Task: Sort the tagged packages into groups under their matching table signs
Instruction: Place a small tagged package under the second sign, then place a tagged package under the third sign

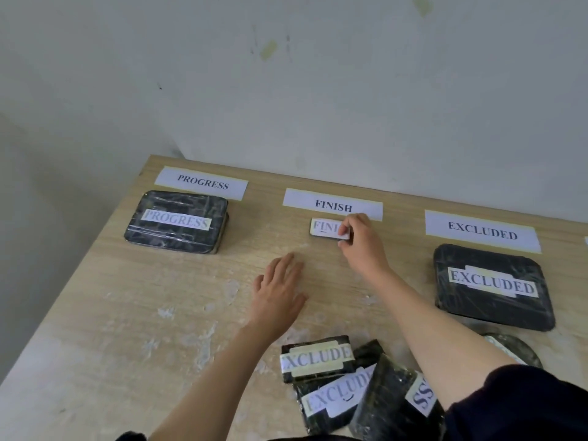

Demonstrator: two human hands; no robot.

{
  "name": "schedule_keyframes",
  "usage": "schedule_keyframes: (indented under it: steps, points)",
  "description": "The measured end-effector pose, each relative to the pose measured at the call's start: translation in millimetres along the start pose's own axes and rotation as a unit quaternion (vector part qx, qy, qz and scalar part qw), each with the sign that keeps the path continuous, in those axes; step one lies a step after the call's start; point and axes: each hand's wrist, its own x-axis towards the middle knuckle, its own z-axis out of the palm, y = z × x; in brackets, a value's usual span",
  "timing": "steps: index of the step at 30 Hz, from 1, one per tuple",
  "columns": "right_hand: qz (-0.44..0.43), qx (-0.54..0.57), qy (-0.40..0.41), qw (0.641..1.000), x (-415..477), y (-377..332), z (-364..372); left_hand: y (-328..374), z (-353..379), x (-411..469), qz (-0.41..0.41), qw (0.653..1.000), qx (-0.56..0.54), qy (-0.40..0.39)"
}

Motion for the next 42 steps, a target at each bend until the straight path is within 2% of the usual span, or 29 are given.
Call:
schedule_keyframes:
  steps: [3,7,8,10,12,14,17,20,24,26,28,30,33,36,38,40,42]
  points:
    - [-0.002,-0.001,-0.019,1.0,-10,0,-4,-2,-1,-8,0.006,0.998,-0.058,0.015]
    - [-0.026,-0.019,-0.05,0.998,-47,-10,-16,1,-1,-37,0.021,0.996,-0.079,0.024]
    - [-0.03,-0.037,-0.085,0.995,-58,-13,-19,2,-1,-46,0.016,0.996,-0.088,0.022]
    - [-0.016,-0.086,-0.216,0.973,-80,-19,-25,4,-1,-65,0.0,0.995,-0.092,0.037]
    - [0.014,-0.129,-0.36,0.924,-98,-24,-30,4,-2,-82,-0.029,0.992,-0.103,0.06]
    - [0.011,-0.173,-0.426,0.888,-111,-26,-33,7,-1,-98,-0.073,0.986,-0.14,0.061]
    - [-0.009,-0.177,-0.412,0.894,-124,-28,-34,12,7,-111,-0.107,0.976,-0.188,0.036]
    - [-0.005,-0.124,-0.378,0.917,-126,-27,-39,22,4,-111,-0.159,0.941,-0.297,0.04]
    - [-0.022,-0.175,-0.39,0.904,-127,-21,-51,49,-10,-95,-0.143,0.932,-0.333,0.011]
    - [-0.014,-0.132,-0.349,0.928,-129,-14,-58,62,-20,-83,-0.135,0.926,-0.351,0.033]
    - [0.017,-0.008,-0.285,0.958,-132,-5,-70,75,-29,-71,-0.131,0.909,-0.389,0.065]
    - [0.063,0.152,-0.246,0.955,-136,9,-91,94,-35,-62,-0.122,0.897,-0.418,0.082]
    - [0.126,0.336,-0.192,0.913,-148,36,-125,132,-34,-53,-0.091,0.891,-0.439,0.073]
    - [0.161,0.412,-0.053,0.895,-166,72,-154,174,-21,-47,-0.063,0.903,-0.423,0.045]
    - [0.209,0.478,0.084,0.849,-178,99,-173,201,-10,-46,-0.038,0.943,-0.328,0.042]
    - [0.255,0.514,0.199,0.794,-193,125,-191,228,3,-46,0.032,0.984,-0.172,0.037]
    - [0.284,0.508,0.26,0.771,-208,148,-203,253,21,-48,0.117,0.992,-0.047,-0.006]
